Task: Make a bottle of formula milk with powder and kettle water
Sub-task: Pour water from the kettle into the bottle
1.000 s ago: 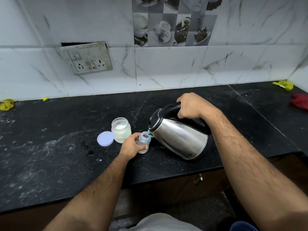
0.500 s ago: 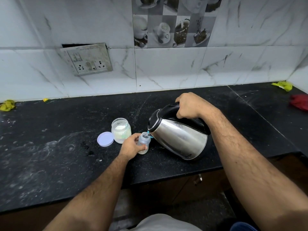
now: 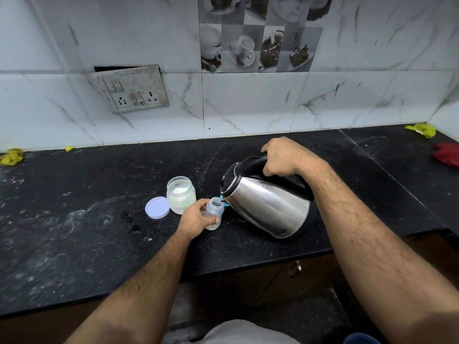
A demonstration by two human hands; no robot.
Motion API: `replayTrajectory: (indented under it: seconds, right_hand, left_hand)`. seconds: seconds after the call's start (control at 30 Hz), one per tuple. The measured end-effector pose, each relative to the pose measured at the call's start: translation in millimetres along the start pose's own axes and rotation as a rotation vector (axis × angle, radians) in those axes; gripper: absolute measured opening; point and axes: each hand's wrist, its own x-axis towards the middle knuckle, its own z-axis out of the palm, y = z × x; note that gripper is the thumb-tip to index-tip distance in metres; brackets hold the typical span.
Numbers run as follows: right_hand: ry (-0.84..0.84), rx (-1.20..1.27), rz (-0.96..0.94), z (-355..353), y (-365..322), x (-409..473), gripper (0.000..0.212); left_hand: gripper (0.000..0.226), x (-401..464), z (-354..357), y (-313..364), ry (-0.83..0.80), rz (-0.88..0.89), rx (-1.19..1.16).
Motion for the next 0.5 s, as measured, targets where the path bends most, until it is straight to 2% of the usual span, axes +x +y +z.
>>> replayTrajectory:
  seconds: [0.13,0.5]
  right_hand:
    - [0.01,-0.001,0.0,1.1,1.8,2.6,0.003]
    - [0.011,0.009,0.005,2.6,3.0,4.7,0.007]
  left_hand:
    - [0.058,0.3,-0.3,0.5,-0.001,0.005,-0.004]
    - [0.058,2.0,0.8,-3.3,0.003,0.002,-0.003]
